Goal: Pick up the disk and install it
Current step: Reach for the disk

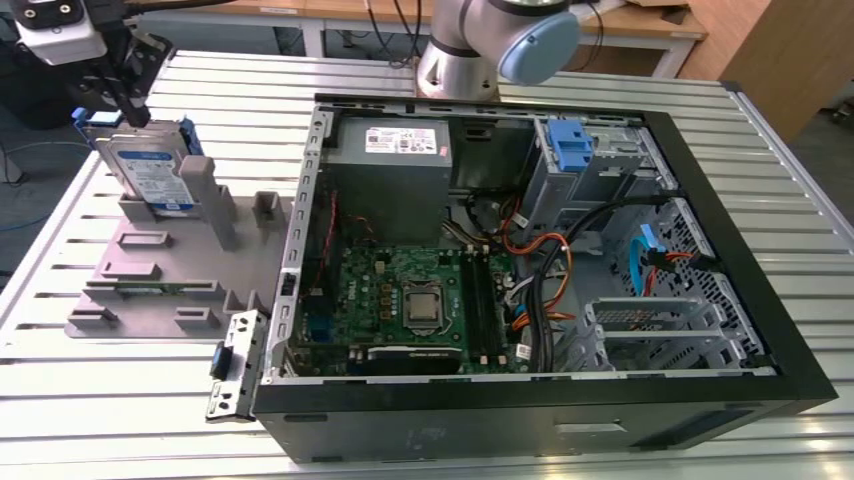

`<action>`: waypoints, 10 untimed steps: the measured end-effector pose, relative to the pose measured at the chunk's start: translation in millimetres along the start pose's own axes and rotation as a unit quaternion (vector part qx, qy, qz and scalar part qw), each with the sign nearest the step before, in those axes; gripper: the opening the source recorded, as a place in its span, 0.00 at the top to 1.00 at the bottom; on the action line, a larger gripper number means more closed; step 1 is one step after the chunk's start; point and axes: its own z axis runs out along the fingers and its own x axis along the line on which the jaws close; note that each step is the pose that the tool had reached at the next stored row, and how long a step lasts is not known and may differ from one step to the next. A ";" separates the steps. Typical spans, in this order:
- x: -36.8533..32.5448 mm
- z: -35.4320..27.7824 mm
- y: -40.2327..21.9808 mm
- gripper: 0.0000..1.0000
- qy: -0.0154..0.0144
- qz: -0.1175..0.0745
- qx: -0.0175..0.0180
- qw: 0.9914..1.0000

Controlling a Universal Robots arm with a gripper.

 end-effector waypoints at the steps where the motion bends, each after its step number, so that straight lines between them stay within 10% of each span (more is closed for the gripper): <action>1: 1.9 0.6 0.9 0.89 0.000 0.000 0.000 1.000; 10: 13.5 3.7 6.6 0.89 0.000 0.000 0.000 1.000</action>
